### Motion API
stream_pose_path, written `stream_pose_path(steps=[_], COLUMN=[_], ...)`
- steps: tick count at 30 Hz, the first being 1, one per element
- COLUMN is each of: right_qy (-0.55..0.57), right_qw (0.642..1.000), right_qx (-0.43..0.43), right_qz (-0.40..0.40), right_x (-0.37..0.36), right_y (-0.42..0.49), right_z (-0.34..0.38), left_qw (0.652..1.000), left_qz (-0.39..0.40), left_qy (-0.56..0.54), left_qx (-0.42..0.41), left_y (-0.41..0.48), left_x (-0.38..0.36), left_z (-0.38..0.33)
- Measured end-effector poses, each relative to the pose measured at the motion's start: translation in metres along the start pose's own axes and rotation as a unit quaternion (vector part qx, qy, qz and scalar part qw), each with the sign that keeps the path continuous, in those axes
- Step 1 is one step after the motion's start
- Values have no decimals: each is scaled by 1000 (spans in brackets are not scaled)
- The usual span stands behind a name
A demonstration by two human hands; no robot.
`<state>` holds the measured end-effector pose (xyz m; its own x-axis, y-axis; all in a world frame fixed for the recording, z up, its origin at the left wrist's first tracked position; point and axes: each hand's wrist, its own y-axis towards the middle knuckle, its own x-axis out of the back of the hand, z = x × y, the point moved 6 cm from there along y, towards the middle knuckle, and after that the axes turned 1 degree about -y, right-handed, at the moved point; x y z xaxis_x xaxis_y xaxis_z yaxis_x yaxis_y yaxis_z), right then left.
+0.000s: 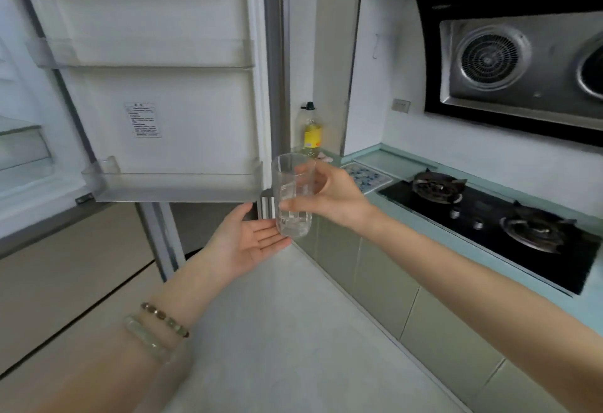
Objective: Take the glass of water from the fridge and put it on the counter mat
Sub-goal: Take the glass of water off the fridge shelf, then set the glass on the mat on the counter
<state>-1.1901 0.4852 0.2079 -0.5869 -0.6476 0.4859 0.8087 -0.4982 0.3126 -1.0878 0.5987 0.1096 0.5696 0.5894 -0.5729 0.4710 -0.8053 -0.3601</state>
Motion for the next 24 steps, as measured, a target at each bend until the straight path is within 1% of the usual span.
stream_pose_path(steps=[4, 11, 19, 24], right_qy=[-24, -43, -58, -52], right_qw=[998, 993, 988, 988], right_qx=[-35, -60, -63, -75], right_qz=[-42, -97, -128, -125], right_x=[45, 111, 172, 197], right_y=[-15, -32, -30, -21], right_z=[-25, -59, -100, -134], left_qw=[998, 992, 988, 988], left_qz=[42, 95, 117, 113], left_qy=[12, 28, 48, 39], left_qx=[37, 79, 90, 98], left_y=[31, 71, 113, 142], left_x=[-39, -104, -163, -184], left_z=[23, 56, 83, 102])
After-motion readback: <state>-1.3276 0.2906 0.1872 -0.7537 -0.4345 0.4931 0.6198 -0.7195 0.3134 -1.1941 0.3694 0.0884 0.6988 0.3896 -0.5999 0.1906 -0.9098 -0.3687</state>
